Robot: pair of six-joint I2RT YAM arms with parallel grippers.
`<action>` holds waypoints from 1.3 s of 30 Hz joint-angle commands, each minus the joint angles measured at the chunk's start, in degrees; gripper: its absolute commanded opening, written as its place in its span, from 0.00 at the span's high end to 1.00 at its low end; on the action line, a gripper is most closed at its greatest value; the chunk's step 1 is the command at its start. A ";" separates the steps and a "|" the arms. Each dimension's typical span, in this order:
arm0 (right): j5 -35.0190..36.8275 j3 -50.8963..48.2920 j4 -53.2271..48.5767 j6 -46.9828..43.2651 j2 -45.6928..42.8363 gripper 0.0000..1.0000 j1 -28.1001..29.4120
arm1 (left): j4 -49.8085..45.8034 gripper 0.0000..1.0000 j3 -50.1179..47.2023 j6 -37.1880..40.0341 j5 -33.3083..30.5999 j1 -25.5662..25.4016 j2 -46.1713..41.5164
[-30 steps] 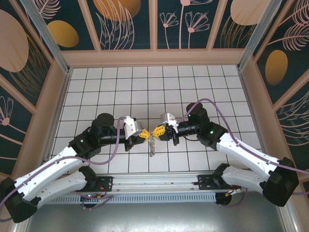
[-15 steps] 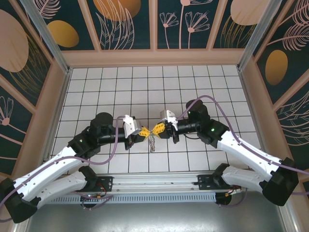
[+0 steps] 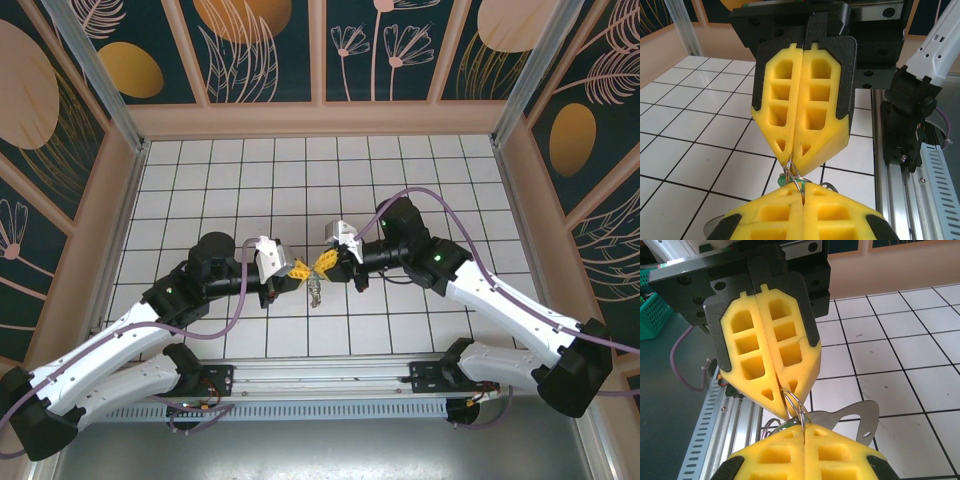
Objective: Put the keys on the keyring
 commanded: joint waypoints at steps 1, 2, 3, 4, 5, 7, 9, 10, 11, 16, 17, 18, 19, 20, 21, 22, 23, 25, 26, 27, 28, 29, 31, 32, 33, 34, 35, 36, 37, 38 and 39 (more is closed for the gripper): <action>0.41 3.06 2.81 -0.15 -0.09 1.00 1.52 | 1.40 1.00 1.06 1.14 1.95 -0.61 0.53; 0.49 3.04 2.68 -0.07 -0.37 1.00 1.52 | 1.38 1.00 1.06 1.10 1.79 -0.63 0.44; 0.57 2.85 2.60 -0.13 -0.55 1.00 1.54 | 1.47 1.00 1.06 1.12 1.62 -0.61 0.53; 0.65 2.65 2.61 -0.27 -0.76 1.00 1.52 | 1.42 1.00 1.07 1.15 1.68 -0.67 0.48; 0.80 2.51 2.58 -0.37 -1.07 1.00 1.51 | 1.42 1.00 1.06 1.13 1.64 -0.61 0.51; 1.20 1.99 2.78 -0.50 -1.70 1.00 1.50 | 1.40 1.00 1.00 1.15 1.57 -0.63 0.40; 1.08 2.00 2.72 -0.34 -1.98 1.00 1.52 | 1.42 1.00 0.98 1.08 1.68 -0.62 0.34; 0.87 1.97 2.77 -0.32 -2.12 1.00 1.55 | 1.42 1.00 0.98 1.13 1.68 -0.65 0.32; 0.77 1.86 2.88 -0.32 -2.28 1.00 1.52 | 1.37 1.00 0.98 1.08 1.68 -0.64 0.36; -1.08 1.61 3.46 0.20 -2.83 1.00 1.01 | 1.34 1.00 1.06 1.01 2.15 -0.68 0.75; -1.48 1.56 3.58 0.40 -3.00 1.00 0.91 | 1.33 1.00 1.08 1.02 2.20 -0.69 0.75; -2.01 1.48 3.78 0.62 -3.13 1.00 0.69 | 1.29 1.00 1.08 1.09 2.23 -0.62 0.71; -2.54 1.42 3.93 0.78 -3.20 1.00 0.48 | 1.32 1.00 0.97 1.06 2.25 -0.63 0.66; -2.86 1.45 3.94 0.82 -3.28 1.00 0.27 | 1.32 1.00 1.00 1.08 2.24 -0.65 0.66; -2.88 1.60 3.56 0.76 -3.16 1.00 0.14 | 1.27 1.00 0.98 1.06 2.25 -0.68 0.68; -2.70 1.81 3.11 0.45 -3.10 1.00 0.10 | 1.26 1.00 0.97 1.13 2.16 -0.67 0.66; -2.24 1.85 2.73 0.23 -3.04 1.00 0.04 | 1.26 1.00 0.99 1.11 2.21 -0.62 0.66; 0.07 2.01 1.99 -0.11 -2.61 1.00 0.08 | 1.31 1.00 0.97 1.12 2.21 -0.70 0.66; 0.99 2.23 1.32 -0.45 -2.25 1.00 0.12 | 1.33 1.00 1.00 1.14 2.20 -0.66 0.66; 1.83 2.44 0.68 -0.67 -1.93 1.00 0.14 | 1.22 1.00 0.98 1.08 2.20 -0.69 0.61; 2.44 2.51 0.60 -0.59 -1.62 1.00 0.12 | 1.28 1.00 0.98 1.13 2.20 -0.65 0.64; 2.61 2.50 0.60 -0.54 -1.52 1.00 0.16 | 1.26 1.00 0.97 1.10 2.21 -0.62 0.58; 2.78 2.39 0.94 -0.28 -1.66 1.00 0.12 | 1.25 1.00 0.97 1.05 2.20 -0.63 0.44; 2.79 2.39 0.99 -0.16 -1.83 1.00 0.03 | 1.25 1.00 0.90 1.13 2.14 -0.69 0.49; 2.66 2.30 1.12 -0.10 -2.06 1.00 -0.05 | 1.26 1.00 0.89 1.14 2.13 -0.62 0.40; 2.42 2.31 1.28 0.09 -2.17 1.00 -0.21 | 1.34 1.00 0.89 1.11 2.16 -0.67 0.34; 2.02 2.25 1.38 0.20 -2.34 1.00 -0.45 | 1.30 1.00 0.87 1.08 2.19 -0.69 0.23; 1.76 2.20 1.39 0.27 -2.36 1.00 -0.58 | 1.33 1.00 0.89 1.09 2.21 -0.63 0.22; 1.57 2.15 1.39 0.37 -2.45 1.00 -0.71 | 1.34 1.00 0.95 1.07 2.19 -0.62 0.14; 1.46 2.05 1.34 0.46 -2.53 1.00 -0.73 | 1.34 1.00 0.89 1.11 2.21 -0.66 0.14; 1.43 2.09 1.39 0.47 -2.76 1.00 -0.85 | 1.40 1.00 0.93 1.10 2.20 -0.64 0.05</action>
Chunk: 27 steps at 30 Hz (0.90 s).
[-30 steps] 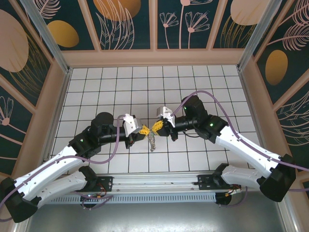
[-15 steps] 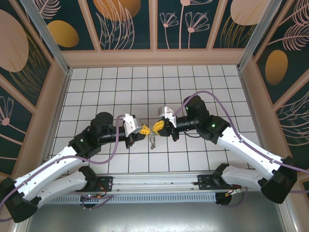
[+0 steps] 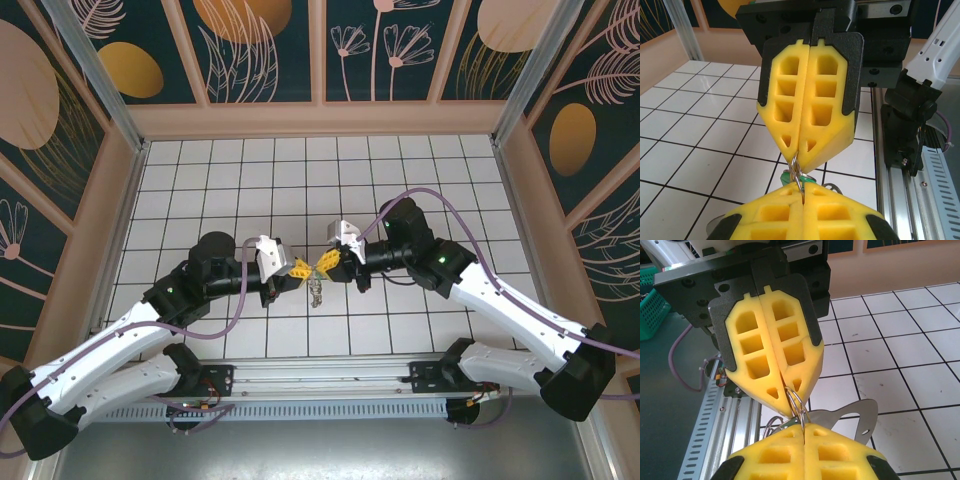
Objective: Put the keys on the keyring
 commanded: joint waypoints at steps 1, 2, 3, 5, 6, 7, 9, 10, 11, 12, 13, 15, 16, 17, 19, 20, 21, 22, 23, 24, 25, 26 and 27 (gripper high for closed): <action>0.07 1.82 2.67 0.32 -1.29 1.00 -0.67 | 0.25 1.00 0.89 1.15 1.89 -0.64 -0.22; -0.02 1.70 2.65 0.29 -1.52 1.00 -0.76 | 0.16 1.00 0.84 1.04 1.93 -0.63 -0.19; -0.02 1.67 2.63 0.42 -1.63 1.00 -0.92 | 0.23 1.00 0.80 1.05 1.95 -0.67 -0.35; -0.64 1.67 2.57 0.50 -1.96 1.00 -1.15 | 0.19 1.00 0.79 1.02 1.99 -0.62 -0.39; -1.25 1.81 2.49 0.54 -1.99 1.00 -1.31 | 0.23 1.00 0.77 1.02 2.11 -0.64 -0.32; -1.70 1.90 2.41 0.68 -1.99 1.00 -1.44 | 0.20 1.00 0.78 0.99 2.23 -0.60 -0.30; -2.24 2.38 1.62 0.95 -1.52 1.00 -1.72 | 0.25 1.00 0.82 1.05 2.89 -0.59 -0.30; -2.22 2.88 0.87 0.83 -0.97 1.00 -1.84 | 0.25 1.00 0.84 1.07 2.95 -0.62 -0.34; -2.27 3.39 -0.04 0.70 -0.40 1.00 -1.98 | 0.18 1.00 0.80 1.07 2.93 -0.62 -0.38; -2.39 3.81 -0.73 0.46 -0.04 1.00 -1.98 | 0.22 1.00 0.80 1.10 3.00 -0.64 -0.26; -2.38 4.06 -0.94 0.49 0.28 1.00 -1.99 | 0.16 1.00 0.89 1.13 3.01 -0.64 -0.26; -1.91 4.12 -0.98 0.67 0.32 1.00 -1.98 | -0.01 1.00 0.97 1.16 3.14 -0.68 -0.13; -1.62 4.18 -1.10 0.77 0.30 1.00 -2.04 | -0.08 1.00 1.06 1.18 3.21 -0.61 -0.04; -1.34 4.35 -1.14 0.94 0.25 1.00 -2.15 | -0.11 1.00 1.09 1.26 3.20 -0.63 0.03; -1.27 4.73 -1.56 1.00 0.42 1.00 -2.28 | -0.10 1.00 1.09 1.33 3.31 -0.62 0.11; -1.28 4.86 -1.64 1.04 0.53 1.00 -2.26 | -0.11 1.00 1.06 1.31 3.22 -0.65 0.24; -1.27 4.94 -1.72 1.01 0.48 1.00 -2.26 | -0.19 1.00 1.15 1.29 3.27 -0.62 0.30; -1.09 5.10 -1.77 1.04 0.64 1.00 -2.34 | -0.28 1.00 1.24 1.34 3.32 -0.65 0.46; -0.83 5.25 -1.75 1.04 0.75 1.00 -2.35 | -0.34 1.00 1.29 1.37 3.35 -0.67 0.50; -0.73 5.39 -1.74 1.04 0.82 1.00 -2.34 | -0.37 1.00 1.33 1.37 3.37 -0.67 0.49; -0.72 5.58 -1.65 1.10 0.76 1.00 -2.39 | -0.37 1.00 1.33 1.39 3.42 -0.65 0.48; -0.88 5.77 -1.57 1.11 0.78 1.00 -2.34 | -0.39 1.00 1.33 1.40 3.35 -0.63 0.50; -1.05 5.94 -1.58 1.04 0.84 1.00 -2.35 | -0.40 1.00 1.35 1.34 3.38 -0.67 0.49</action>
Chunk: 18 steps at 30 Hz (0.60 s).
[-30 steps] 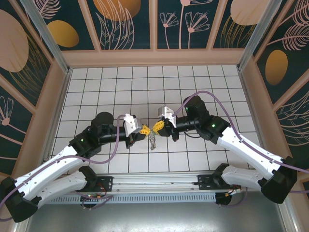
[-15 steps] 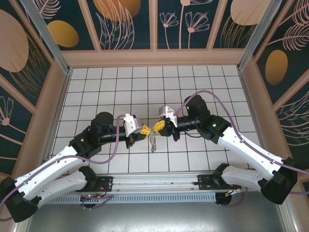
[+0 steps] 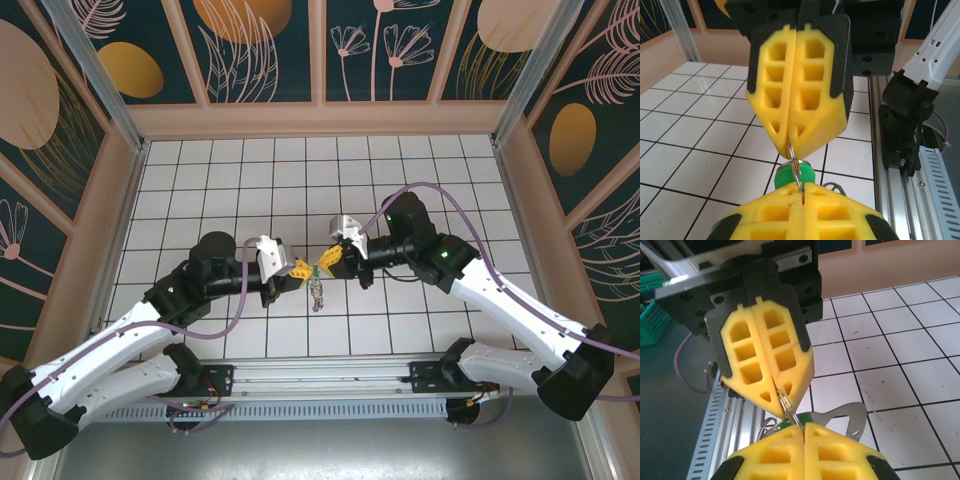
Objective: Put the keys on the keyring
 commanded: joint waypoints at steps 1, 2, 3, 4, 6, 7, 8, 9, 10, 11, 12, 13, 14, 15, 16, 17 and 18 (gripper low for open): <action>0.42 3.25 1.87 0.56 0.12 1.00 -0.59 | -0.73 1.00 1.33 1.34 2.89 -0.54 0.21; 0.15 3.35 1.76 0.44 0.20 1.00 -0.59 | -0.77 1.00 1.48 1.41 2.88 -0.56 0.29; -0.02 3.45 1.62 0.30 0.28 1.00 -0.63 | -0.88 1.00 1.48 1.37 2.86 -0.59 0.34; -0.24 3.53 1.61 0.26 0.28 1.00 -0.49 | -0.98 1.00 1.57 1.40 2.84 -0.55 0.38; -0.64 3.53 1.40 0.17 0.47 1.00 -0.40 | -0.98 1.00 1.59 1.39 2.64 -0.56 0.38; -0.58 3.48 1.11 0.01 0.69 1.00 -0.31 | -0.98 1.00 1.59 1.45 2.63 -0.60 0.38; -0.47 3.61 0.67 -0.16 0.92 1.00 -0.27 | -0.99 1.00 1.59 1.49 2.62 -0.58 0.31; -0.39 3.76 0.19 -0.44 1.18 1.00 -0.14 | -0.98 1.00 1.59 1.49 2.69 -0.57 0.30; -0.20 3.83 -0.14 -0.58 1.25 1.00 0.02 | -0.98 1.00 1.59 1.48 2.65 -0.58 0.38; 0.25 3.78 -0.45 -0.73 1.25 1.00 0.17 | -0.98 1.00 1.59 1.36 2.83 -0.54 0.23; 0.90 3.74 -0.78 -0.97 1.23 1.00 0.26 | -0.98 1.00 1.59 1.42 2.91 -0.59 0.16; 1.88 3.60 -0.97 -1.34 0.86 1.00 0.38 | -0.98 1.00 1.55 1.31 3.02 -0.58 0.05; 2.89 3.28 -1.07 -1.87 0.37 1.00 0.61 | -0.95 1.00 1.59 1.29 3.13 -0.56 -0.06; 3.94 2.99 -1.34 -2.43 -0.06 1.00 0.93 | -0.98 1.00 1.59 1.28 3.00 -0.56 -0.06; 4.88 2.96 -1.98 -2.93 -0.34 1.00 1.30 | -1.13 1.00 1.68 1.32 2.82 -0.53 -0.07; 5.51 3.51 -3.05 -3.04 -0.26 1.00 1.45 | -1.45 1.00 1.83 1.38 2.50 -0.60 -0.05; 5.85 4.22 -4.37 -3.09 -0.01 1.00 1.40 | -1.74 1.00 1.92 1.50 2.21 -0.56 0.03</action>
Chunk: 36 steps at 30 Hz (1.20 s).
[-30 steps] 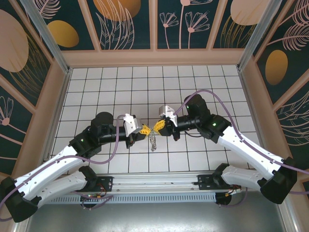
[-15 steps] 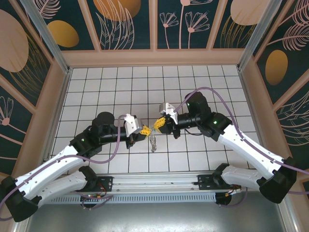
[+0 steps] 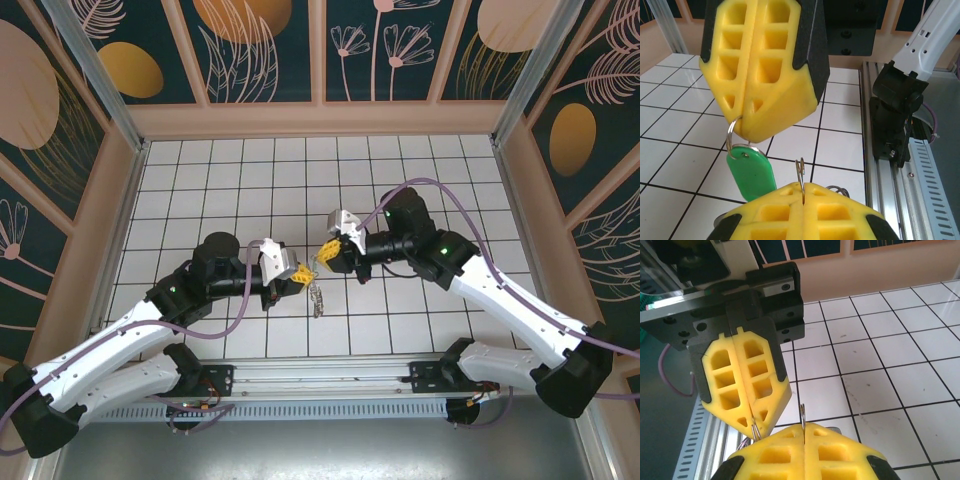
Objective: Put the keys on the keyring
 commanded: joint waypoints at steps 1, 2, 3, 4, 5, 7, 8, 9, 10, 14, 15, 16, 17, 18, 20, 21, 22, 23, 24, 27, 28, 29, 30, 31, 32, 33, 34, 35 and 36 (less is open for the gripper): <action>2.54 2.97 -4.71 -1.74 -0.59 1.00 0.57 | -0.31 1.00 2.07 1.05 0.69 -0.28 -0.41; 2.19 3.60 -5.92 -1.82 -0.39 1.00 0.72 | -0.24 1.00 1.96 1.04 0.70 -0.27 -0.36; 2.00 3.84 -6.64 -1.82 -0.50 1.00 0.88 | -0.18 1.00 1.89 1.02 0.84 -0.24 -0.41; 1.67 3.92 -7.25 -1.82 -0.65 1.00 0.99 | -0.15 1.00 1.85 1.08 0.80 -0.24 -0.41; 1.55 3.95 -7.69 -1.59 -0.95 1.00 0.99 | -0.07 1.00 1.85 1.10 0.92 -0.25 -0.41; 1.59 3.86 -8.22 -1.17 -1.59 1.00 0.99 | 0.04 1.00 1.77 1.11 1.03 -0.26 -0.41; 1.57 3.92 -8.54 -0.96 -1.86 1.00 0.90 | 0.04 1.00 1.81 1.09 1.06 -0.25 -0.39; 1.44 4.00 -8.98 -0.86 -1.91 1.00 0.88 | 0.04 1.00 1.77 1.09 1.19 -0.31 -0.40; 1.35 4.19 -9.71 -0.77 -1.78 1.00 0.83 | 0.04 1.00 1.77 1.15 1.26 -0.29 -0.45; 1.20 5.10 -12.59 -1.12 -0.46 1.00 0.77 | 0.13 1.00 1.77 1.21 1.34 -0.36 -0.58; 0.88 5.11 -12.65 -1.20 -0.28 1.00 0.82 | 0.13 1.00 1.77 1.16 1.41 -0.36 -0.50; 0.36 5.09 -12.49 -1.20 -0.36 1.00 0.82 | 0.13 1.00 1.79 1.10 1.41 -0.40 -0.49; -0.15 5.13 -12.47 -1.20 -0.39 1.00 0.82 | 0.13 1.00 1.81 1.14 1.43 -0.37 -0.50; -0.39 5.18 -12.62 -1.21 -0.37 1.00 0.82 | 0.13 1.00 1.77 1.18 1.35 -0.36 -0.58; -0.41 5.18 -12.81 -1.29 -0.30 1.00 0.82 | 0.19 1.00 1.70 1.11 1.31 -0.30 -0.69; -0.70 5.14 -12.83 -1.37 -0.30 1.00 0.82 | 0.29 1.00 1.73 1.10 1.38 -0.36 -0.76; -1.05 5.18 -12.92 -1.42 -0.10 1.00 0.82 | 0.31 1.00 1.70 1.16 1.34 -0.37 -0.76; -1.34 5.31 -12.93 -1.45 0.09 1.00 0.82 | 0.31 1.00 1.73 1.18 1.32 -0.37 -0.76; -1.57 5.35 -13.09 -1.52 0.24 1.00 0.82 | 0.31 1.00 1.68 1.12 1.43 -0.37 -0.76; -2.02 5.18 -13.14 -1.72 0.22 1.00 0.82 | 0.30 1.00 1.68 1.04 1.66 -0.29 -0.84; -2.32 5.14 -13.21 -1.81 0.29 1.00 0.90 | 0.39 1.00 1.68 1.07 1.72 -0.32 -0.85; -2.65 5.18 -13.31 -1.83 0.38 1.00 0.90 | 0.39 1.00 1.68 1.01 1.66 -0.36 -0.85; -2.95 5.18 -13.44 -1.95 0.47 1.00 0.96 | 0.47 1.00 1.68 1.01 1.73 -0.37 -0.85; -3.31 5.26 -13.53 -2.10 0.50 1.00 0.99 | 0.48 1.00 1.68 1.08 1.79 -0.32 -0.89; -3.46 5.20 -13.68 -2.16 0.49 1.00 0.99 | 0.48 1.00 1.71 1.02 1.74 -0.34 -0.85; -3.54 5.13 -13.72 -2.22 0.43 1.00 1.06 | 0.44 1.00 1.68 1.02 1.75 -0.33 -0.85; -3.57 5.01 -13.80 -2.34 0.36 1.00 1.08 | 0.47 1.00 1.68 1.01 1.83 -0.33 -0.92; -3.65 4.92 -13.89 -2.50 0.15 1.00 1.08 | 0.47 1.00 1.68 1.04 1.85 -0.33 -0.94; -3.81 4.83 -13.84 -2.60 0.01 1.00 1.08 | 0.47 1.00 1.68 1.03 1.94 -0.28 -0.91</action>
